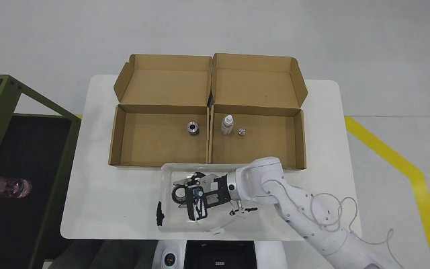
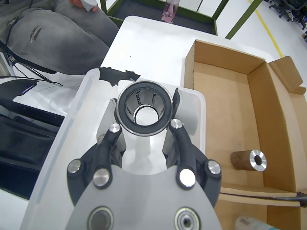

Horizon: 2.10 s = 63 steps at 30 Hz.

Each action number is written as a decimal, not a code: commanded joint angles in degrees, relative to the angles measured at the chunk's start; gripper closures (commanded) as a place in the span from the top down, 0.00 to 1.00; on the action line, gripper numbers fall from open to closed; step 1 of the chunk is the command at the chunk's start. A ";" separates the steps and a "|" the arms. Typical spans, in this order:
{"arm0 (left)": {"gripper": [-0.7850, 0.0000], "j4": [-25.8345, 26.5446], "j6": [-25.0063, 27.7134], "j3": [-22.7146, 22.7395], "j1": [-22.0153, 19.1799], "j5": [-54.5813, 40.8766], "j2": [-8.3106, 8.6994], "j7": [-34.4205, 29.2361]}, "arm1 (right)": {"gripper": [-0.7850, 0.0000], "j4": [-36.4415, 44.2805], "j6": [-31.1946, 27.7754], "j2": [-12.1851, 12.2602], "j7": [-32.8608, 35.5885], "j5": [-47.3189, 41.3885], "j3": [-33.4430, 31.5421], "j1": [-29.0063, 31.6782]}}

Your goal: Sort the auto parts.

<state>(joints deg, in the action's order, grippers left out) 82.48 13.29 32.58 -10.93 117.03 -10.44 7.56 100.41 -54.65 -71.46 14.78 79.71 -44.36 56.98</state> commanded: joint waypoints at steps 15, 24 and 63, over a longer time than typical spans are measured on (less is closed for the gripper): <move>1.00 0.00 0.00 0.00 0.00 0.00 0.00 0.00 | 0.00 3.46 1.25 0.59 -2.38 0.15 -2.98 -0.82; 1.00 0.00 0.00 0.00 0.00 0.00 0.00 0.00 | 0.00 2.62 1.96 0.56 -3.57 0.36 -3.58 -2.26; 1.00 0.00 0.00 0.00 0.00 0.00 0.00 0.00 | 0.00 -24.25 8.43 -5.10 -1.51 -8.96 3.66 -19.20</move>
<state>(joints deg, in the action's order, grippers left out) 82.48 13.29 32.58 -10.93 117.03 -10.44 7.56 76.92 -46.29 -76.36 13.20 70.94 -41.04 38.07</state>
